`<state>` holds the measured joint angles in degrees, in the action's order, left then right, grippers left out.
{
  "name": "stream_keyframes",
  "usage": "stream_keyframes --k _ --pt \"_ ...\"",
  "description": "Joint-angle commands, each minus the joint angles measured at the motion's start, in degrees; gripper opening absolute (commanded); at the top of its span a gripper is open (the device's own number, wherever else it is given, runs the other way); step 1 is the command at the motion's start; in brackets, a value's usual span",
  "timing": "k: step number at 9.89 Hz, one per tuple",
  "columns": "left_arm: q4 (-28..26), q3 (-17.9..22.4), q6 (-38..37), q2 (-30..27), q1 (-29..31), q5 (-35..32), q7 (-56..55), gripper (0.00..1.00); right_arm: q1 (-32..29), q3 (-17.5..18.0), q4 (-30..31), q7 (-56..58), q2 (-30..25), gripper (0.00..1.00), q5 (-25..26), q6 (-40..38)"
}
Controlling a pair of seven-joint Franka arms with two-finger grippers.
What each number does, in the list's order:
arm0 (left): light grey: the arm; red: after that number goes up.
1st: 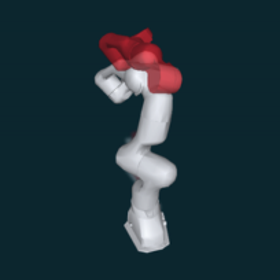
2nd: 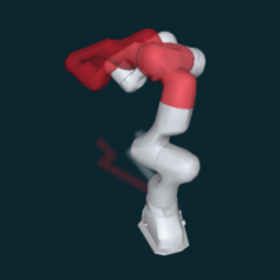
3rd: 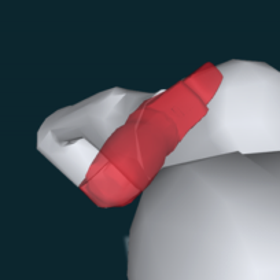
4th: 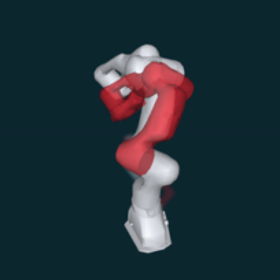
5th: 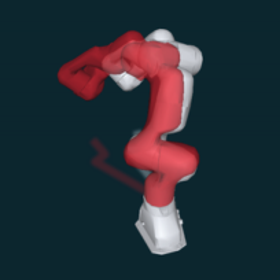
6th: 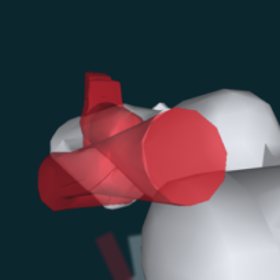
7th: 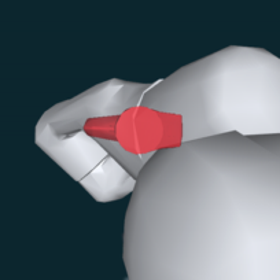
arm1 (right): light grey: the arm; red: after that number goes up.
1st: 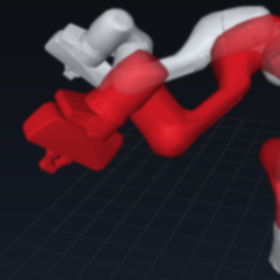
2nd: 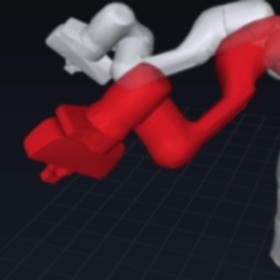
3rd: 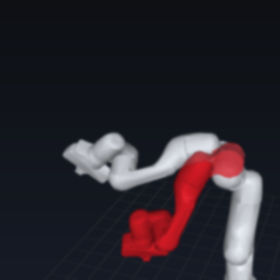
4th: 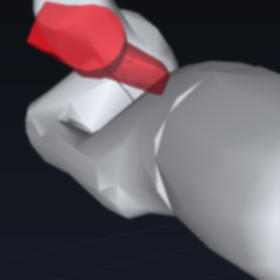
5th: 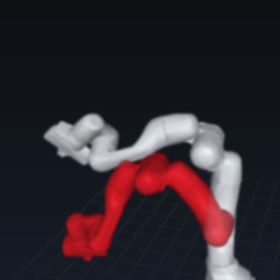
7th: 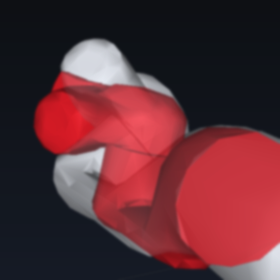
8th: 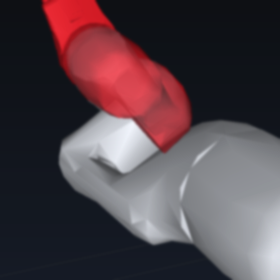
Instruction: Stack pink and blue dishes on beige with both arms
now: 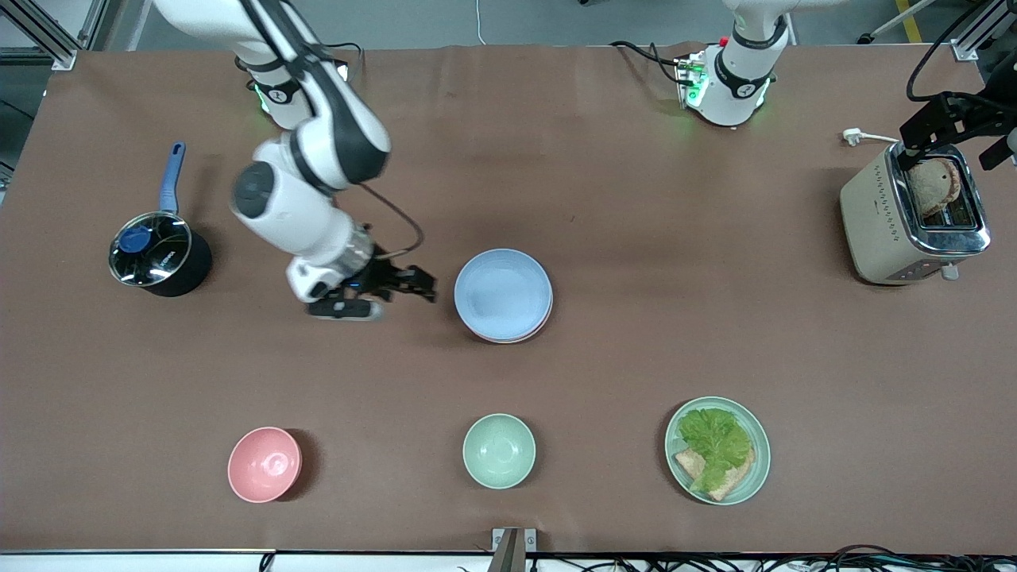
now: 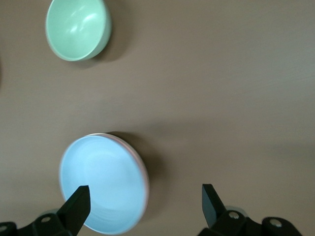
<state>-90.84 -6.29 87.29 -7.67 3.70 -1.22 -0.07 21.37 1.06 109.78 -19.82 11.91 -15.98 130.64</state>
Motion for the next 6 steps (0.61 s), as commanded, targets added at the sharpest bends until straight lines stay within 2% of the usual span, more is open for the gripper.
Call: stream_keyframes --k 1,3,5,6 --pt "-2.24 0.22 -0.37 -0.33 0.08 1.05 -0.63 1.00 -7.71 1.31 1.67 -1.36 -9.33 1.00 11.61 -10.70" --pt "-2.15 0.14 -0.46 -0.33 -0.10 1.05 -1.86 1.00 -13.44 1.49 -1.03 -0.84 -12.60 1.00 15.96 -16.00" --pt "-2.15 -0.04 -1.50 -0.33 -0.10 1.05 -1.78 1.00 -19.68 1.67 -10.49 5.71 -13.05 1.00 16.33 -29.58" --pt "-2.15 -0.13 -1.60 -0.33 -0.18 1.13 -1.86 1.00 -21.27 0.62 -14.64 10.11 -12.97 1.00 16.33 -34.61"
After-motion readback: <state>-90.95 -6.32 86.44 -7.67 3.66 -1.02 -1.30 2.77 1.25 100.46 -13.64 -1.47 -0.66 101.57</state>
